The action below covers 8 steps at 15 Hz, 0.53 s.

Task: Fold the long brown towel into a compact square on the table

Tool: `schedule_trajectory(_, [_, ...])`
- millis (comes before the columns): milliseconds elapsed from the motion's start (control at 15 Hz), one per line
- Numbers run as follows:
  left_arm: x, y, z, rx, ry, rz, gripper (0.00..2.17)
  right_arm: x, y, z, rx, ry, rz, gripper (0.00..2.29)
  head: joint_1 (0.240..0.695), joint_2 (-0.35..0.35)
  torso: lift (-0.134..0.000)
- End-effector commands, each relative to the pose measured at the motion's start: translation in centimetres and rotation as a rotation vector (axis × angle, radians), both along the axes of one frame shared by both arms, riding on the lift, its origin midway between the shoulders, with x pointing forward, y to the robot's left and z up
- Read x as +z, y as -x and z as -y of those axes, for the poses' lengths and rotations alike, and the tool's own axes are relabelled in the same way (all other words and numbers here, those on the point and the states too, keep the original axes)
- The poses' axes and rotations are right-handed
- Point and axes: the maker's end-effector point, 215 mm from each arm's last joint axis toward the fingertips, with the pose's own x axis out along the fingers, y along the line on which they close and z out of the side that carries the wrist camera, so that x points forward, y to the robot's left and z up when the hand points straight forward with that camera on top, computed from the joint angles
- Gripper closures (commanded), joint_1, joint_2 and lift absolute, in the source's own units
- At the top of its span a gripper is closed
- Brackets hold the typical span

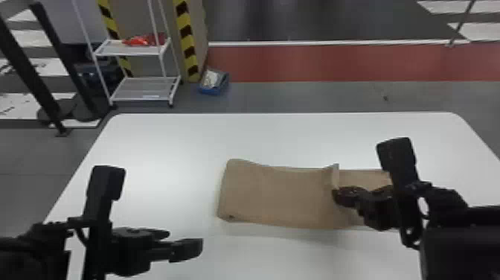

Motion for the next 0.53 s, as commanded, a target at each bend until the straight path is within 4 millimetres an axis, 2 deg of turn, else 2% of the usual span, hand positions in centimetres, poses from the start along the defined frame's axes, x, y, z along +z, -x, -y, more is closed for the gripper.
schedule_trajectory(0, [-0.2, 0.3, -0.1, 0.002, 0.000, -0.010, 0.08, 3.4, -0.7, 0.6, -0.027, -0.061, 0.045, 1.12, 0.695, 0.044, -0.124])
schedule_trajectory(67, [-0.3, 0.4, -0.5, 0.009, -0.004, -0.013, 0.08, 5.4, -0.8, 1.8, -0.055, -0.088, 0.070, 1.12, 0.695, 0.042, -0.124])
schedule_trajectory(133, [-0.3, 0.3, -0.8, 0.017, -0.005, -0.012, 0.08, 6.2, -0.7, 2.9, -0.080, -0.104, 0.077, 1.12, 0.695, 0.039, -0.124])
schedule_trajectory(200, [-0.4, 0.3, -0.8, 0.016, -0.005, -0.014, 0.08, 5.7, -0.5, 3.5, -0.094, -0.108, 0.062, 1.12, 0.695, 0.033, -0.124])
schedule_trajectory(333, [-0.4, 0.5, -0.1, 0.005, 0.002, -0.015, 0.08, 2.3, -0.3, 3.5, -0.088, -0.082, 0.017, 1.12, 0.695, 0.011, -0.124])
schedule_trajectory(400, [-0.4, 0.6, 0.2, 0.000, 0.005, -0.015, 0.08, 1.6, -0.4, 3.1, -0.080, -0.075, 0.009, 1.12, 0.695, 0.004, -0.124])
schedule_trajectory(467, [-0.3, 0.6, 0.2, 0.001, 0.004, -0.014, 0.08, 2.0, -0.6, 3.1, -0.078, -0.075, 0.017, 1.12, 0.695, 0.000, -0.124])
